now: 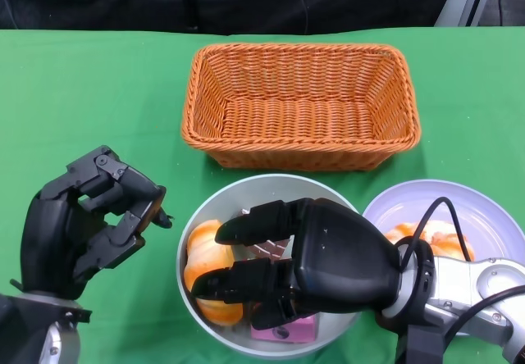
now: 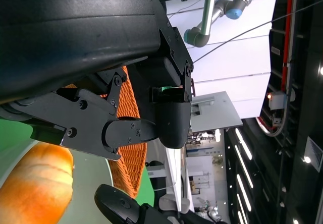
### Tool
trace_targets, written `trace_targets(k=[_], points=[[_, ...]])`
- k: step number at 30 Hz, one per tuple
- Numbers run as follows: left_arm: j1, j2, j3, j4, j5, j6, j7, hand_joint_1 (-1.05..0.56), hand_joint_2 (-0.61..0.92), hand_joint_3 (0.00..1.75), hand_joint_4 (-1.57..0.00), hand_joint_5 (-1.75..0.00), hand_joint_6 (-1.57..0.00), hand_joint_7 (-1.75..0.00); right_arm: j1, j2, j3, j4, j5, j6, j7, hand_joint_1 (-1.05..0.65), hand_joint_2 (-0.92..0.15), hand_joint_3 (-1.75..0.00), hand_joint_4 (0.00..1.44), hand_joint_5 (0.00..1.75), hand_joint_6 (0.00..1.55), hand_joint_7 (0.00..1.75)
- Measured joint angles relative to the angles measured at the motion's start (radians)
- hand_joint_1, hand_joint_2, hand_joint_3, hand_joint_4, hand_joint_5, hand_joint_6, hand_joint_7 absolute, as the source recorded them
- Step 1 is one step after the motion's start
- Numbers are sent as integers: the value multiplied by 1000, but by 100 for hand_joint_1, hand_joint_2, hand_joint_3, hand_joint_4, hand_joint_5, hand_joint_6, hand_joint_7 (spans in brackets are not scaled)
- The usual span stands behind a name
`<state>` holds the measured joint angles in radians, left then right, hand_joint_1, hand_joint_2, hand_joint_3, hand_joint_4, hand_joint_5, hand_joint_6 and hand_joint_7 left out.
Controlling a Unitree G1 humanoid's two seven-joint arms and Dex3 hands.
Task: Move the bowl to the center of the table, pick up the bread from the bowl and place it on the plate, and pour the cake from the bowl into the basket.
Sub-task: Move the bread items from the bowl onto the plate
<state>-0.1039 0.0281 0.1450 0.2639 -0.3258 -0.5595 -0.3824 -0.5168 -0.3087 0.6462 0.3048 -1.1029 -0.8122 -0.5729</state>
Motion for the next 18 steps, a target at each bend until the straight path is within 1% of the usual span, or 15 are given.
trace_targets(k=[10, 18], points=[[0, 9, 2, -14, 11, -5, 2, -13, 70, 77, -86, -149, -90, -116, 0, 0, 15, 30, -20, 35, -9, -59, -84, 0, 87, 2, 82, 0], [0, 9, 2, -7, 17, -8, 2, -14, 70, 77, -85, -150, -90, -116, 0, 2, 40, 43, -22, 73, -6, -59, -83, 0, 87, 1, 80, 0]])
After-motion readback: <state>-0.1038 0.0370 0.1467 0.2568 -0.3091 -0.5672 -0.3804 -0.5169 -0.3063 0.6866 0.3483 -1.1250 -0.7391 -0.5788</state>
